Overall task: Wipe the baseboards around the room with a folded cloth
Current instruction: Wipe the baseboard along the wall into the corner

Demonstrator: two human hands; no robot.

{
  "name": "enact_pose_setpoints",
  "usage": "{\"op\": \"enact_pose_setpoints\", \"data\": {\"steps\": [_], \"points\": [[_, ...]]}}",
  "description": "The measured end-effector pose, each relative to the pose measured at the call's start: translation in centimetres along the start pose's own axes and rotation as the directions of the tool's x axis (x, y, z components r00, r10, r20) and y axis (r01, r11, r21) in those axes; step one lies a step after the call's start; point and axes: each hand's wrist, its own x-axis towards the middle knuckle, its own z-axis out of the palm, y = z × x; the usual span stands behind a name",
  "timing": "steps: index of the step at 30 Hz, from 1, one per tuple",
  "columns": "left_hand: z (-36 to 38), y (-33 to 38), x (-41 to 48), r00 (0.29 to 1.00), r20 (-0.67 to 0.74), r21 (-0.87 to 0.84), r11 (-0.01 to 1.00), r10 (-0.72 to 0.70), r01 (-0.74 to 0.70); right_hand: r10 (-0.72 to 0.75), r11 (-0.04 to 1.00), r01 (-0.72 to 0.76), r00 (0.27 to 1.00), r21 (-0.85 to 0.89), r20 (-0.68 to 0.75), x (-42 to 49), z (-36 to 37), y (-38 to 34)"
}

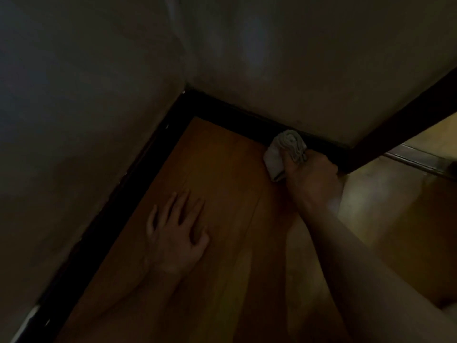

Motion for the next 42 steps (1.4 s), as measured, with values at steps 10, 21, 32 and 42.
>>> {"op": "enact_pose_setpoints", "data": {"steps": [10, 21, 32, 42], "points": [[0.3, -0.1, -0.1, 1.0, 0.0, 0.023, 1.0, 0.012, -0.012, -0.078, 0.994, 0.078, 0.997, 0.081, -0.005, 0.8, 1.3, -0.7], [0.4, 0.0, 0.0, 0.999, -0.037, -0.016, 1.0, 0.001, -0.002, -0.058, 0.998, 0.058, 0.998, 0.031, 0.012, 0.8, 0.9, -0.4], [0.5, -0.1, 0.0, 0.998, -0.065, -0.017, 1.0, -0.006, 0.005, -0.184, 0.981, 0.18, 0.982, 0.072, 0.04, 1.5, 5.4, -6.6], [0.3, -0.2, 0.1, 0.999, -0.049, -0.034, 0.999, 0.023, -0.025, -0.205, 0.978, 0.205, 0.979, 0.033, -0.012, 1.9, 3.7, -2.7]]}}
